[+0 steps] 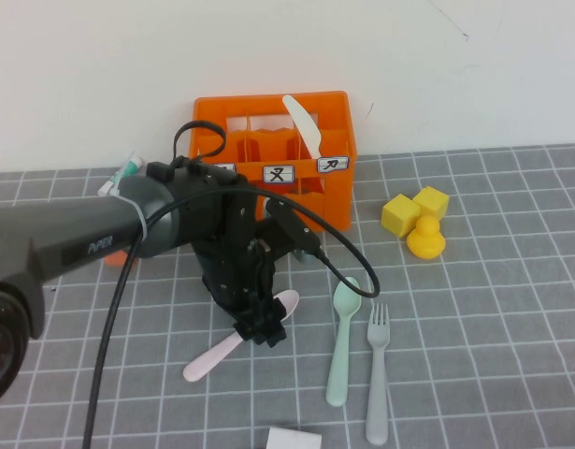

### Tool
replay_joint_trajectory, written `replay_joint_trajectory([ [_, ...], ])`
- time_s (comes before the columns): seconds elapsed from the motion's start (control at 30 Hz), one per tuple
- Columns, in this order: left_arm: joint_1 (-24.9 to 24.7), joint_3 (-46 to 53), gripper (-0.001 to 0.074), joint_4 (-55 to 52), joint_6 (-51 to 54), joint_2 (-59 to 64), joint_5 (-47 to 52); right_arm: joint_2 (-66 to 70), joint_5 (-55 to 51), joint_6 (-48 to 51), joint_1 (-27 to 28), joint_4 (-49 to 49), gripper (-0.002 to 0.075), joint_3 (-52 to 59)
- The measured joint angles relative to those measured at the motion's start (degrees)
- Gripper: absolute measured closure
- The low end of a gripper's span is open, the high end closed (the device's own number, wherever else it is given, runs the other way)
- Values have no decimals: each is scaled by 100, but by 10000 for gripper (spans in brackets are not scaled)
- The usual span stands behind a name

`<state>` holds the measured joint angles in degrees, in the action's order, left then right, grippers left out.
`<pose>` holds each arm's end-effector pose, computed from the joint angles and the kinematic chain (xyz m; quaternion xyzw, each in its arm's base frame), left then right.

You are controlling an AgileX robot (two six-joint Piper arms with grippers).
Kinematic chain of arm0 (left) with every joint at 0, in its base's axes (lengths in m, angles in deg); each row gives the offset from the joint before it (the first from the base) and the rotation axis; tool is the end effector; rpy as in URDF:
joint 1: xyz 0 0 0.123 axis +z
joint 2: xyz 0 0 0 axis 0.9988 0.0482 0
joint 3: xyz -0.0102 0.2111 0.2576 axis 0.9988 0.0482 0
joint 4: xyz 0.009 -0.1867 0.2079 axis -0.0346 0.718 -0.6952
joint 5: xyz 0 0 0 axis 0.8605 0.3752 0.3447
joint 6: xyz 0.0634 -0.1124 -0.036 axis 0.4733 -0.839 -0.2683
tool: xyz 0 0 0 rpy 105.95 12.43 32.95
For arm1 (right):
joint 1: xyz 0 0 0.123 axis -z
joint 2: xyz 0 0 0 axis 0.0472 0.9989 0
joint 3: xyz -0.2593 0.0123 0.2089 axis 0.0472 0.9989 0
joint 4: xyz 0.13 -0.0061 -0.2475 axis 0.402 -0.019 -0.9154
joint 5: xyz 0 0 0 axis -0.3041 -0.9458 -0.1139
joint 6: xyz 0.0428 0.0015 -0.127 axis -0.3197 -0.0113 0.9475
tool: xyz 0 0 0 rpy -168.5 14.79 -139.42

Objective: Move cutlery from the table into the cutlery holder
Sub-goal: Pick up the spoon

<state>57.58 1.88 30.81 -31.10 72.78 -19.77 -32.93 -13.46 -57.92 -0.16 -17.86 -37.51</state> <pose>0.4045 -0.2345 0.1464 0.4451 0.8861 -0.0201 0.1277 0.0749 -0.0043 0.1631 0.0108 0.7913 -0.0239 0.6108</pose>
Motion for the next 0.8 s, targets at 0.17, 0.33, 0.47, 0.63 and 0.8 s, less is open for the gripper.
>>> replay_joint_trajectory([
  [0.17, 0, 0, 352, 34, -10, 13, 32, 0, 0, 0, 0, 0, 636, 0],
  [0.33, -2, -24, 603, 99, 4, 46, 138, 0, 0, 0, 0, 0, 636, 0],
  [0.47, -13, -37, 626, 58, 10, 50, 138, 0, 0, 0, 0, 0, 636, 0],
  [0.63, -13, -24, 627, -546, -199, -93, 375, 0, 0, 0, 0, 0, 636, 0],
  [0.8, 114, -1, 628, -727, -398, -915, 514, 0, 0, 0, 0, 0, 636, 0],
])
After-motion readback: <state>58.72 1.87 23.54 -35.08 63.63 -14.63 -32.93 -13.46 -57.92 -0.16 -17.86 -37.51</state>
